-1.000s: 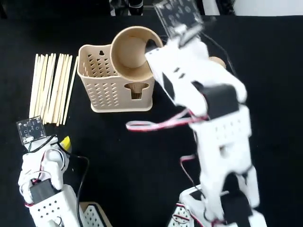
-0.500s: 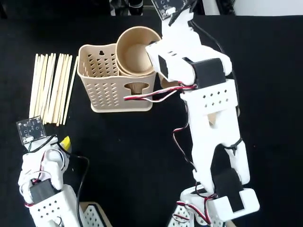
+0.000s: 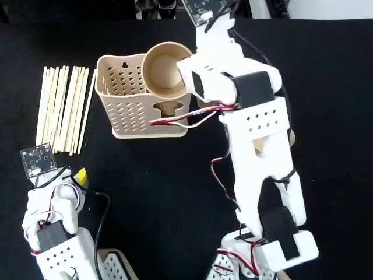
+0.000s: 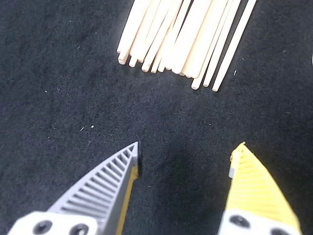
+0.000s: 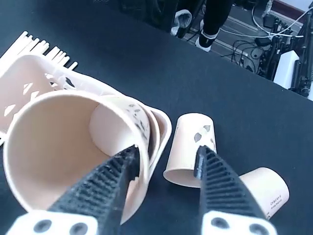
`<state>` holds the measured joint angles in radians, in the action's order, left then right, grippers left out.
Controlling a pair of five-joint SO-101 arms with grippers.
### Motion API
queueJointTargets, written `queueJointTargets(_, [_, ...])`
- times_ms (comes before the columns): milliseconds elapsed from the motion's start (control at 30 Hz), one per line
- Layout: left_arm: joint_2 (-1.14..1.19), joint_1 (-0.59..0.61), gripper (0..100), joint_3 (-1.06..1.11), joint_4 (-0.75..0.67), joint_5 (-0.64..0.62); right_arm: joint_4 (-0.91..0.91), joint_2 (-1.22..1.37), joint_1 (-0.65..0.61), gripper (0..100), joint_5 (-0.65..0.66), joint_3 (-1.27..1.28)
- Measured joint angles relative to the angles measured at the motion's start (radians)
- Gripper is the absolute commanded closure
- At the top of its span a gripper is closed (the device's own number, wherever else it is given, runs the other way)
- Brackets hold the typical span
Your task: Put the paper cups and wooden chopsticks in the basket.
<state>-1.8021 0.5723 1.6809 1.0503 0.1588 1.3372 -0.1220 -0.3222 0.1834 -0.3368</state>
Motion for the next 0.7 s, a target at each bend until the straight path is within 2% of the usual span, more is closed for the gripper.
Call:
queueJointTargets(333, [0.0, 0.0, 70, 0.0, 0.0, 0.0, -0.061, 0.0, 0.003, 79.3, -0.002, -0.058])
queueJointTargets(533, [0.0, 0.0, 70, 0.0, 0.0, 0.0, -0.167, 0.029, -0.063, 79.3, -0.003, -0.064])
queueJointTargets(700, [0.0, 0.0, 70, 0.0, 0.0, 0.0, -0.16, 0.068, -0.089, 79.3, -0.002, -0.072])
